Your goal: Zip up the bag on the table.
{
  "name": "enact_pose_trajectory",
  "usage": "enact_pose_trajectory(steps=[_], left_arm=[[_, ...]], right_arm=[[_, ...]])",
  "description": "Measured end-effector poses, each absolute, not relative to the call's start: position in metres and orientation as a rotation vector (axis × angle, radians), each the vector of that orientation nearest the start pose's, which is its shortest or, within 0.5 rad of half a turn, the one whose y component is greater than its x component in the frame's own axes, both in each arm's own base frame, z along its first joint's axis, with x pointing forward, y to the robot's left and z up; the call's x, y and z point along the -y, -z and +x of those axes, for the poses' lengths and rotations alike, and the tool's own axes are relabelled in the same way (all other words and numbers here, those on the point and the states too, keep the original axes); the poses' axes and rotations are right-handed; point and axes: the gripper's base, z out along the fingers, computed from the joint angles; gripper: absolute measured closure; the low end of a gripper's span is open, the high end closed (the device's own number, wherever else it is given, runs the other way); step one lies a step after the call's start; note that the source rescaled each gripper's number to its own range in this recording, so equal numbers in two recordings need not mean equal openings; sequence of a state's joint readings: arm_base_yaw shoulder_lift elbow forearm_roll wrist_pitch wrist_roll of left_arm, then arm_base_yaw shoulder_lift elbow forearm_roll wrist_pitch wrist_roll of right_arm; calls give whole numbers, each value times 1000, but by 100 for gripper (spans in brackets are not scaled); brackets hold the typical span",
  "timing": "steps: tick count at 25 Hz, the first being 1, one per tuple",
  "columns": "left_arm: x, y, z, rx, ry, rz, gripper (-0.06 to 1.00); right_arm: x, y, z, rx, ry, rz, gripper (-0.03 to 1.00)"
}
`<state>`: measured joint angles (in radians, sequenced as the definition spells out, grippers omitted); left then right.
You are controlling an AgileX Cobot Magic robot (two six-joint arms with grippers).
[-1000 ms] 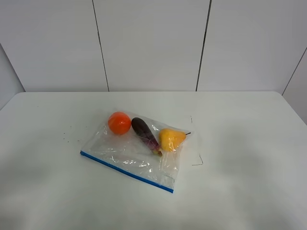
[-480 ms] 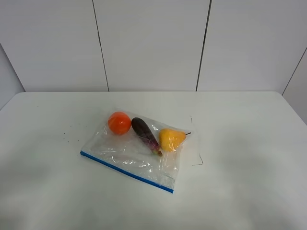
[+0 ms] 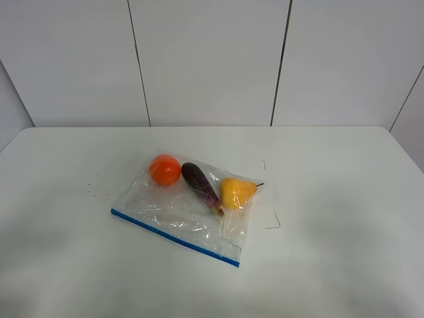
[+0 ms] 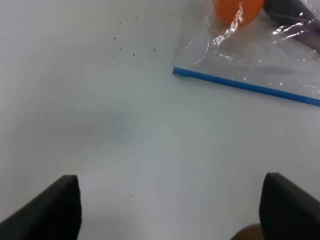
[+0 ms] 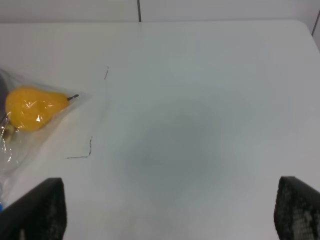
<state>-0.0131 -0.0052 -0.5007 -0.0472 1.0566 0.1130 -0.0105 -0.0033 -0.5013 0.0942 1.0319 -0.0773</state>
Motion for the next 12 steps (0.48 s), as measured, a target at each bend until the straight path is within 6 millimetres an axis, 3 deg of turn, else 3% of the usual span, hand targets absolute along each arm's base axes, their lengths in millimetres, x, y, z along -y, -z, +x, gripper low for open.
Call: enact_pose_trajectory(steps=[12], left_arm=[[4,-278,-6,-2029,-6,130,-6]], right_arm=[[-7,-280,-5,-2007,-57,-68,3]])
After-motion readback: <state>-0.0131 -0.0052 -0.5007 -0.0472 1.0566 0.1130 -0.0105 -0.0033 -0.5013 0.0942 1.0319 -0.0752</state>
